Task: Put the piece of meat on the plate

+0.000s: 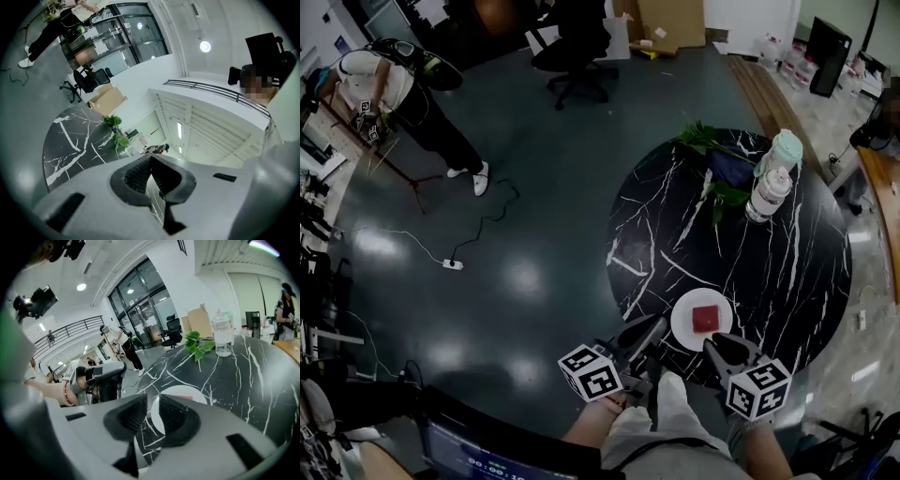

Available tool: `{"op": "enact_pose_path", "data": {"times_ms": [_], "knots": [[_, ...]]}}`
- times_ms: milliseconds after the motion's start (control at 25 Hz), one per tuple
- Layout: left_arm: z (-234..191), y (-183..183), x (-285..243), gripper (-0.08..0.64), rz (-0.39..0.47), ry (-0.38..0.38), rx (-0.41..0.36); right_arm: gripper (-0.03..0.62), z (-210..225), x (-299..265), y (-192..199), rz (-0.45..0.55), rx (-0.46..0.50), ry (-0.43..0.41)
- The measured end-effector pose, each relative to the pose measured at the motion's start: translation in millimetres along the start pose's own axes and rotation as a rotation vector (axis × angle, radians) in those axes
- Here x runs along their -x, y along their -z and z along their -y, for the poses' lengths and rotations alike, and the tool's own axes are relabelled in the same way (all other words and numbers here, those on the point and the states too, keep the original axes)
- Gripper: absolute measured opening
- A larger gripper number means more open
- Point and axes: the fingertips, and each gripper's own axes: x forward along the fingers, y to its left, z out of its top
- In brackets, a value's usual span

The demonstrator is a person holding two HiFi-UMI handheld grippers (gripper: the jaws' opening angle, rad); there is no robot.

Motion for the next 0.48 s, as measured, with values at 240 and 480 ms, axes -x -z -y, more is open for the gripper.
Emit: {"op": "enact_pose_path", "data": {"times_ms": [240,480], "knots": [[20,-9,7,0.008,0.011,0.029,-0.018,0.031,-22,15,-7,0.038,0.007,-0.024],[34,-17,11,0.008,0.014,0.050,-0.042,0.018,-33,28,-14,0.085,0.020,-0.026]]}}
